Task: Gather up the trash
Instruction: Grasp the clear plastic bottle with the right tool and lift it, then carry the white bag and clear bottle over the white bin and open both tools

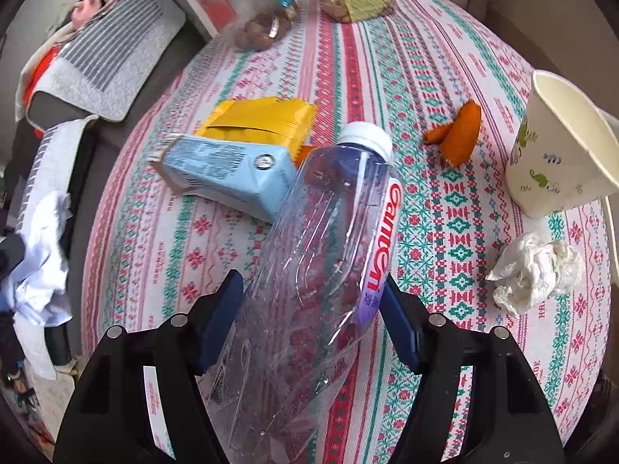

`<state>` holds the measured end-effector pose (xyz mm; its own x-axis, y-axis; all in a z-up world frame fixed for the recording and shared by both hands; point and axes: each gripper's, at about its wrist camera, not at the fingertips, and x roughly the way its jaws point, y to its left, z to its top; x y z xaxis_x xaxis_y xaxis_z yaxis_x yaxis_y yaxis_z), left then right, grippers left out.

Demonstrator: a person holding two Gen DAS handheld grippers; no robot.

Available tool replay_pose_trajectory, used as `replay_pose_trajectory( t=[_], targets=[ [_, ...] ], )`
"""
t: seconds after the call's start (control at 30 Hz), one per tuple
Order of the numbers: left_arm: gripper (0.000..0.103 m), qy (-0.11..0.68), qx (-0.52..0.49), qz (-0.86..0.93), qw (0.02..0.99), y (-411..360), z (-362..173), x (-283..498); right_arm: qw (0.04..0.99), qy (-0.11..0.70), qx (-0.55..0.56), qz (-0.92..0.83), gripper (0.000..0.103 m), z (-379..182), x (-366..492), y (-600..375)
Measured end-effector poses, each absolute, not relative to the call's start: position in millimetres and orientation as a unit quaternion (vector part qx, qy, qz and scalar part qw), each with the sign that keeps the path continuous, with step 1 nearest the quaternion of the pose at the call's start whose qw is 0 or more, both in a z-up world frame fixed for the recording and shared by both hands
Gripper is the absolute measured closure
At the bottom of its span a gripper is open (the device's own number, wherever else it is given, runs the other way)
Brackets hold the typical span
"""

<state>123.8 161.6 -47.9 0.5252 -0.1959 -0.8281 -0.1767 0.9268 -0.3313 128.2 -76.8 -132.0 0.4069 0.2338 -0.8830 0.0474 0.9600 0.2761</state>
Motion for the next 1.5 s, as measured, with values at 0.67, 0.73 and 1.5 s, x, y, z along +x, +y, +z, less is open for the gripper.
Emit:
replay_pose_trajectory(
  t=[0.67,0.73,1.5],
  targets=[
    [0.045,0.462,-0.209,-0.015,0.862,149.7,-38.3,124.9,0.885,0.44,0.107,0.103,0.056,-60.4,119.7,-101.8],
    [0.045,0.456,-0.213,-0.021,0.864,144.8,-35.7,127.3,0.893,0.424,0.111,0.099,0.056,-49.2,120.9,-111.8],
    [0.045,0.364,-0.183,-0.145,0.902,11.6,9.7,144.0,0.897,0.357,0.199,-0.168,0.048,9.1,111.6,-365.9]
  ],
)
